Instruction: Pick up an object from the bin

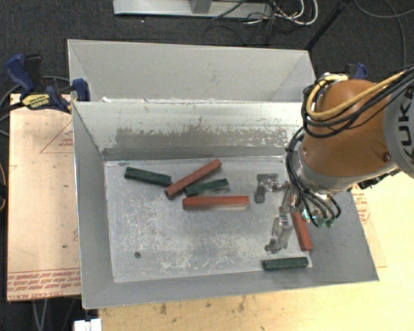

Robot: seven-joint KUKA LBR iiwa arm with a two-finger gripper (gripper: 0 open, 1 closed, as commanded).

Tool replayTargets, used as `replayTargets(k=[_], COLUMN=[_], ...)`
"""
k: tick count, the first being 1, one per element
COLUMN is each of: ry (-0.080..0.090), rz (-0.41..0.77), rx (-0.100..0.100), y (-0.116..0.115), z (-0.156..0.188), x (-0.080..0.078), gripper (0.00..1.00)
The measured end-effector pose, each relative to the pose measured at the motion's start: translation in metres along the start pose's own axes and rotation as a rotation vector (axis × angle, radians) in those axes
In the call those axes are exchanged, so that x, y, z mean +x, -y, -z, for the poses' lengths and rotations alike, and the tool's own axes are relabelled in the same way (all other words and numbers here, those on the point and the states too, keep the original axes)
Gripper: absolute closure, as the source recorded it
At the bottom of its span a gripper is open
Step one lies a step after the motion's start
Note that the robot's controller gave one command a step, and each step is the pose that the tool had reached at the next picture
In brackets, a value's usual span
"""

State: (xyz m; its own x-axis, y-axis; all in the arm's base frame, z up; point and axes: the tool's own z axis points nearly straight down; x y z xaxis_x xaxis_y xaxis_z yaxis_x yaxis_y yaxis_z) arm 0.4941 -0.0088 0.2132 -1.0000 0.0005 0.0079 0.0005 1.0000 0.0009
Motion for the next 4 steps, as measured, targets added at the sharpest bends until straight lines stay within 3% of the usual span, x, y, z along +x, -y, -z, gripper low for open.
replayTargets(k=[1, 2, 3, 4], ry=[0.006, 0.015, 0.009, 0.006], rz=[0.138, 0.163, 0.403, 0.869], rx=[0.000, 0.001, 0.000, 0.002], y=[-0.003, -0.013, -0.054, -0.056], z=[-0.122, -0.140, -0.130, -0.143], x=[-0.083, -0.167, -0.125, -0.067], gripper=[0.00, 0.00, 0.00, 0.00])
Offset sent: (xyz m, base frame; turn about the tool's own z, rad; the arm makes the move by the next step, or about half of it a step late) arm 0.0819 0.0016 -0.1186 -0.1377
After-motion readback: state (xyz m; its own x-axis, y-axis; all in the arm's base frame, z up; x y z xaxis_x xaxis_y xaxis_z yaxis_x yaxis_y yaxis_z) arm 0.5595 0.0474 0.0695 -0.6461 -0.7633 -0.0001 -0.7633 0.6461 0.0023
